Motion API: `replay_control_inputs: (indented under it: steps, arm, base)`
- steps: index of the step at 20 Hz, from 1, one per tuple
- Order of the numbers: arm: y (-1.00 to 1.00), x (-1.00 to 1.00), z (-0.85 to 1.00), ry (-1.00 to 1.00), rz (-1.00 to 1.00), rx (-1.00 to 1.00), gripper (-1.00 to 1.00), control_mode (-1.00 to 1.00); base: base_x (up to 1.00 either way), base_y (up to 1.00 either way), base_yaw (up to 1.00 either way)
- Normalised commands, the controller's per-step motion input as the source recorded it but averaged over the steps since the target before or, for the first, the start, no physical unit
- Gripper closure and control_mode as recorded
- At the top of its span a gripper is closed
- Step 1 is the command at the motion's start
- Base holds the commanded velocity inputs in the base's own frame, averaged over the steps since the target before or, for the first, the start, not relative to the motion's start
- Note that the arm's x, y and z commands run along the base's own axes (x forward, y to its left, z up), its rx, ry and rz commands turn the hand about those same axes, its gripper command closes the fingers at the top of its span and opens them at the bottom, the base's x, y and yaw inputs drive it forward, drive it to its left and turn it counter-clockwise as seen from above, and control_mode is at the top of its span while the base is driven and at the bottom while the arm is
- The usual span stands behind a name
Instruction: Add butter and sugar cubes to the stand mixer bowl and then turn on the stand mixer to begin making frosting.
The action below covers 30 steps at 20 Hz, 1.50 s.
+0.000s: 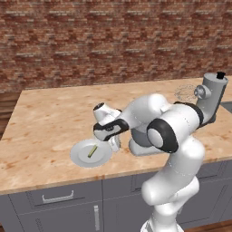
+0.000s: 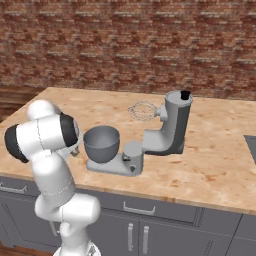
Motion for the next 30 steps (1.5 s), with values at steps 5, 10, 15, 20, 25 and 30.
replay_control_inputs:
  steps: [5, 10, 15, 20, 25, 30]
  arm:
    - [-0.12, -0.50, 1.00, -0.08, -0.02, 0.17, 1.00, -1.00]
    - [-0.25, -0.48, 0.92, -0.06, -0.05, 0.14, 1.00, -1.00]
    - [-0.39, -0.13, 0.66, -0.01, -0.08, 0.09, 1.00, -1.00]
    - [-0.50, 0.15, 0.47, 0.00, -0.11, 0.07, 1.00, -1.00]
    - [-0.33, 0.40, 0.13, 0.00, -0.10, 0.02, 1.00, -1.00]
    - [-0.21, 0.44, -0.11, 0.00, -0.10, 0.00, 1.00, -1.00]
  base:
    - [0.00, 0.00, 0.00]
    - [0.00, 0.00, 0.00]
    - [0.00, 0.00, 0.00]
    - [0.00, 0.00, 0.00]
    - [0.00, 0.00, 0.00]
    - [0.00, 0.00, 0.00]
